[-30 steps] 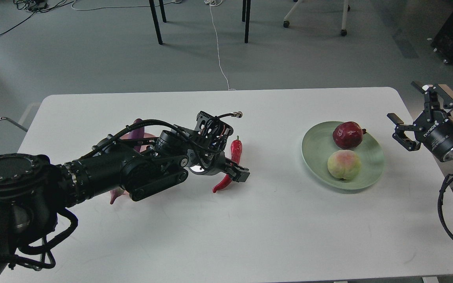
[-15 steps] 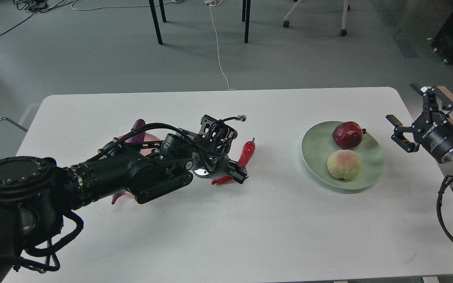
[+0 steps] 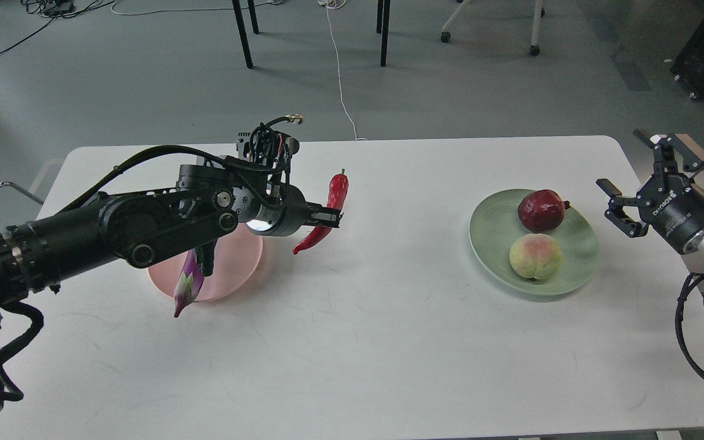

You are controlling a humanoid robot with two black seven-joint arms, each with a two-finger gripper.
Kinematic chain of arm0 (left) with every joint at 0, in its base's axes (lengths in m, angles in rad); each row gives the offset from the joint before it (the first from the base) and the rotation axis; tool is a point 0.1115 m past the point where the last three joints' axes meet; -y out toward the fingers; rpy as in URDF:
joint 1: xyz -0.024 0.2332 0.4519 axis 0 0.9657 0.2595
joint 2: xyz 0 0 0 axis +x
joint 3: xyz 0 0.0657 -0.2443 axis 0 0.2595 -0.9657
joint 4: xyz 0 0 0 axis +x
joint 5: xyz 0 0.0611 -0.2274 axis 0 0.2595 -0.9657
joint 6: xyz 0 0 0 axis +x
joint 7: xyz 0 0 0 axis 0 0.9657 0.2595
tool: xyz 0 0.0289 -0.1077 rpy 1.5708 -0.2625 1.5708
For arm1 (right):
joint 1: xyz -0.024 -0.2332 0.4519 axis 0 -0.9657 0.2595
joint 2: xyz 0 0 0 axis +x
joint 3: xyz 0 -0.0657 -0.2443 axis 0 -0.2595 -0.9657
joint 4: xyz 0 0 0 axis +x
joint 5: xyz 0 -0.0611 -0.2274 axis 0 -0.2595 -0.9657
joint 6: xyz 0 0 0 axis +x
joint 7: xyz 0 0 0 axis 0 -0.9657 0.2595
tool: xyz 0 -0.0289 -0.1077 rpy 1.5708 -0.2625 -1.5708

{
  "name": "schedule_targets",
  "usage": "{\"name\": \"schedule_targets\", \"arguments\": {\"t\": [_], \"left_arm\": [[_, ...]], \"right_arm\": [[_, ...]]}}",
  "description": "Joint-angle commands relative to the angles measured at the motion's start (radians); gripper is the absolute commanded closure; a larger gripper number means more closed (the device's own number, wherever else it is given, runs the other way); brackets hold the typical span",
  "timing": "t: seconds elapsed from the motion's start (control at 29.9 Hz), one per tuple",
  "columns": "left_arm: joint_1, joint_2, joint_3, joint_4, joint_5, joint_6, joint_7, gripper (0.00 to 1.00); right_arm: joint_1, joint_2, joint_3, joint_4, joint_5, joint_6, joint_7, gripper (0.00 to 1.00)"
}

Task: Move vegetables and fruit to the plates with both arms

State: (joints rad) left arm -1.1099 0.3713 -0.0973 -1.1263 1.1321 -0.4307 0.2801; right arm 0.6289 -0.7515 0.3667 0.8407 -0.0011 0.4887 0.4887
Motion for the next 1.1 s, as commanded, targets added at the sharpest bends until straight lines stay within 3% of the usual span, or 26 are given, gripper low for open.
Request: {"name": "schedule_targets", "arguments": {"t": [0.0,0.23,0.47,0.74,0.8,0.9,1.07], "left_arm": [[0.019,0.122,0.001,-0.108,-0.098,0.073,0.062,0.83],[0.054,0.28,0.008,-0.227,-0.198,0.133,0.105,0.83],[0.153,0.325,0.008,-0.28,-0.203,0.19,0.11,0.82],[0.194,0.377,0.001,-0.293,-0.201,0.193,0.103,0.79],[0.194,0.377,0.001,-0.293,-0.201,0.194,0.099,0.75],[0.197,0.377,0.001,-0.293,-0.201,0.204,0.094,0.53],[0.199,0.377,0.001,-0.293,-0.199,0.205,0.09,0.27]], "right_arm": [[0.0,0.011,-0.002,0.0,0.0,0.0,0.0,0.02],[0.0,0.023,-0.002,-0.002,0.0,0.0,0.0,0.02],[-0.008,0.037,-0.002,-0.002,-0.002,0.0,0.0,0.02],[-0.008,0.037,-0.002,-0.003,-0.002,0.0,0.0,0.02],[-0.009,0.037,-0.002,-0.002,-0.002,0.0,0.0,0.02],[-0.008,0.038,-0.002,-0.002,-0.002,0.0,0.0,0.02],[-0.008,0.037,-0.002,-0.002,-0.002,0.0,0.0,0.02]]}}
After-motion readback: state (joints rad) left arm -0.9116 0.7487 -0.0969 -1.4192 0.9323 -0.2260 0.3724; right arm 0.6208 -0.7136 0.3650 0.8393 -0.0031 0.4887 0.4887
